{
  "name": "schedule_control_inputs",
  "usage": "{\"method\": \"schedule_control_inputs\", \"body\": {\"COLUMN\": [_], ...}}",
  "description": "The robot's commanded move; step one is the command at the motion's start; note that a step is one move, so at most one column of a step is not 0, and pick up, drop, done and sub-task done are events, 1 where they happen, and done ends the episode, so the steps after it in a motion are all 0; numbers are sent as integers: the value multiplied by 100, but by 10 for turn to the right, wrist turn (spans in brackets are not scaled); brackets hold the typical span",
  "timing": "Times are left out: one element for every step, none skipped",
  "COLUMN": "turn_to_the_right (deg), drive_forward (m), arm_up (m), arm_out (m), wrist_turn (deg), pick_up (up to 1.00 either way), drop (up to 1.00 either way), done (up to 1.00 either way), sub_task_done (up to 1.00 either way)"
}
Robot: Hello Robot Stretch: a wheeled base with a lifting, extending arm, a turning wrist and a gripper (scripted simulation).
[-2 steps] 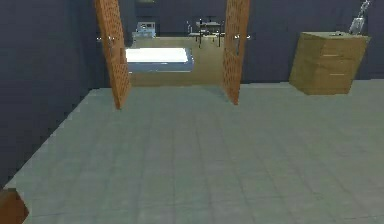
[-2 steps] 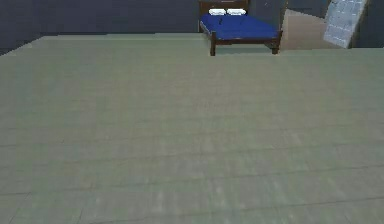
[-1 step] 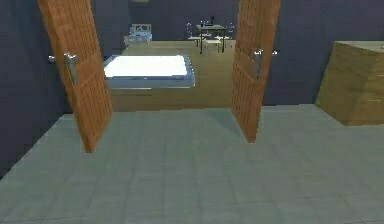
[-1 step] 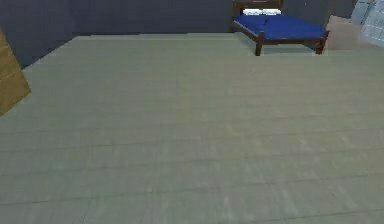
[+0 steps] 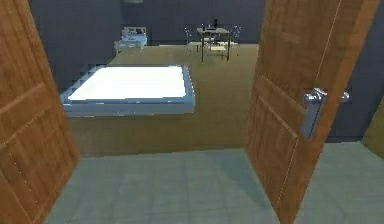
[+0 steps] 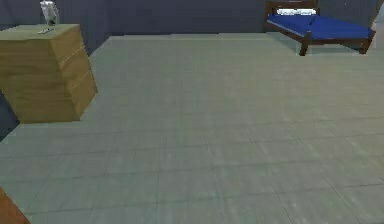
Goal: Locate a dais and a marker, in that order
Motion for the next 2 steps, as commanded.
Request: {"method": "schedule_control_inputs", "body": {"turn_to_the_right": [-30, 0], "drive_forward": [0, 100], "arm_up": [0, 0], "arm_out": [0, 0], "wrist_turn": [0, 0], "pick_up": [0, 0], "drop": [0, 0], "done": [0, 0], "sub_task_done": [0, 0]}}
